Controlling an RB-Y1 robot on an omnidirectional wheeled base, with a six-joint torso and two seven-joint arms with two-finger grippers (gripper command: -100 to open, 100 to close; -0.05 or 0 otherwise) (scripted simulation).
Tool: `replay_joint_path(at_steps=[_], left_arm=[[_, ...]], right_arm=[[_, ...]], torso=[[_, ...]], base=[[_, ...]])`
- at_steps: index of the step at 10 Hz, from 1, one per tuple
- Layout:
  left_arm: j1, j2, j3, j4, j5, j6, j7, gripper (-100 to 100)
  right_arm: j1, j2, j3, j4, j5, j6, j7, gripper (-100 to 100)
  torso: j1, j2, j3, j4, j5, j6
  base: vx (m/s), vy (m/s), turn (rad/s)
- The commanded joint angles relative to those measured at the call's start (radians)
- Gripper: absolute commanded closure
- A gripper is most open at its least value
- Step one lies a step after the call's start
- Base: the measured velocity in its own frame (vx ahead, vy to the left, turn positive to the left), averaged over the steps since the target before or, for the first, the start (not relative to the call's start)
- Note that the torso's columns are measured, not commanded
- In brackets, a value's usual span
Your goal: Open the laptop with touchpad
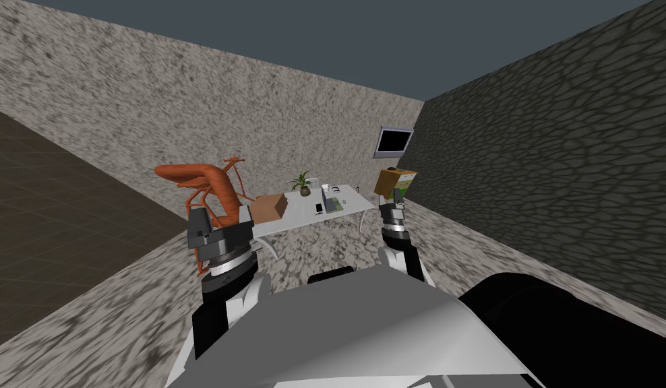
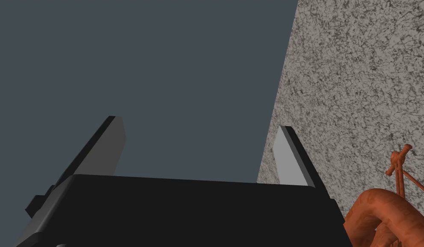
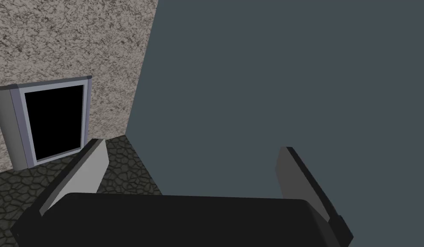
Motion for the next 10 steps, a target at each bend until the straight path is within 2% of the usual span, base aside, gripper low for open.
replay_joint_path(at_steps=[1, 9, 10], left_arm=[[0.0, 0.0, 0.0, 0.0, 0.0, 0.0, 0.0, 0], [0.0, 0.0, 0.0, 0.0, 0.0, 0.0, 0.0, 0], [0.0, 0.0, 0.0, 0.0, 0.0, 0.0, 0.0, 0]], right_arm=[[0.0, 0.0, 0.0, 0.0, 0.0, 0.0, 0.0, 0], [0.0, 0.0, 0.0, 0.0, 0.0, 0.0, 0.0, 0], [0.003, -0.036, -0.007, 0.003, 0.008, 0.002, 0.006, -100]], torso=[[0.0, 0.041, -0.082, 0.041, 0.0, 0.0], [0.0, 0.618, -1.234, 0.617, 0.0, 0.0], [0.0, 0.691, -1.382, 0.691, 0.0, 0.0]], base=[[0.0, 0.0, 0.0], [0.0, 0.0, 0.0], [0.011, 0.012, 0.047]])
